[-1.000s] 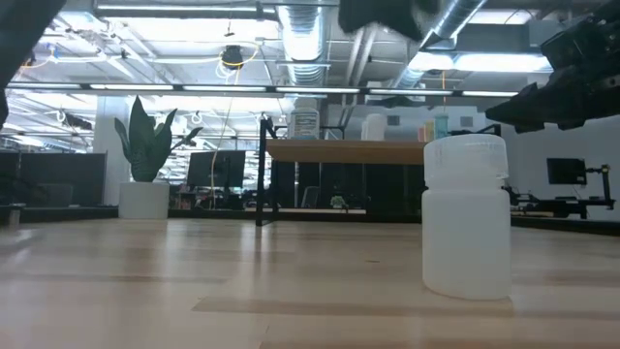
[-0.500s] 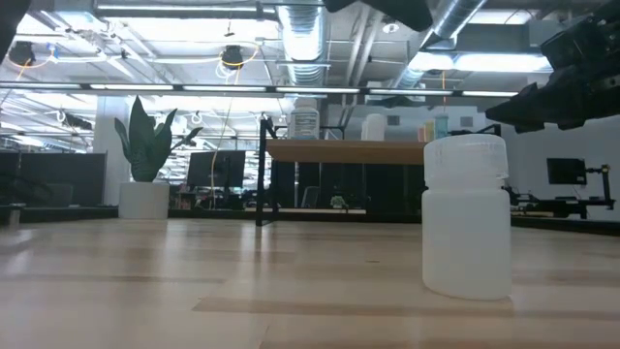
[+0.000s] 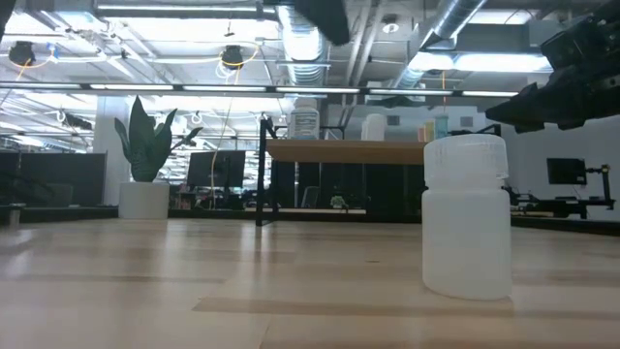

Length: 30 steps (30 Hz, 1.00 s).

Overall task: Pick and place medicine bottles onto shelf by color
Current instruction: Put the transparent pill bottle aligned with the other transparent pill bottle on the shelf

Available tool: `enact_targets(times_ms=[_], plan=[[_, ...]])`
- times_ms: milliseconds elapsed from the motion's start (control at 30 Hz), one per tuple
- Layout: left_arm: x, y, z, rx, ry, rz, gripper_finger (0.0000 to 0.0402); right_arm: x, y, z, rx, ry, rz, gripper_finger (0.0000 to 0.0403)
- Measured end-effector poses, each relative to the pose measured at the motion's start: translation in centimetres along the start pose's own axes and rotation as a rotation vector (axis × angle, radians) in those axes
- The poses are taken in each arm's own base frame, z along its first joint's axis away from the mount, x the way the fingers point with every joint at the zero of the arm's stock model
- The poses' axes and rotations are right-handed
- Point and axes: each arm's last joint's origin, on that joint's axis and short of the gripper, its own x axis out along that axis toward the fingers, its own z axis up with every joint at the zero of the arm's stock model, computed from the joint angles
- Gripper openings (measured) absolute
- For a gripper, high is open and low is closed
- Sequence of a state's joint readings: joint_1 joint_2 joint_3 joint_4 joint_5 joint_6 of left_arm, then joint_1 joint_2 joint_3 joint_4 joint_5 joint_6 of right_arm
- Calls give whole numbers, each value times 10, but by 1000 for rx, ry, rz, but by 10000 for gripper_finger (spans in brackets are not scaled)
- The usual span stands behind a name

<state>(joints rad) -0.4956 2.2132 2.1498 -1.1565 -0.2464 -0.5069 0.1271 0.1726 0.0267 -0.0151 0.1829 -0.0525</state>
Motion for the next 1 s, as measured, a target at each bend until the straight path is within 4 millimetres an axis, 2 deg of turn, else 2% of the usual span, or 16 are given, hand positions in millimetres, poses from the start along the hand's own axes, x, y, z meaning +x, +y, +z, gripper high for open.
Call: enact_targets(times_ms=[233,500,767,1000], plan=[[24,-5,-19,-167,103,-8,232,0,0,0,0,0,0,123],[61,-22,-37,-155,23,-64,232,0,0,0,0,0,0,123],[80,-18,-42,-137,-37,-38,232,0,0,0,0,0,0,123],[96,-17,-31,-93,-125,-87,232,0,0,0,0,1,0,123]])
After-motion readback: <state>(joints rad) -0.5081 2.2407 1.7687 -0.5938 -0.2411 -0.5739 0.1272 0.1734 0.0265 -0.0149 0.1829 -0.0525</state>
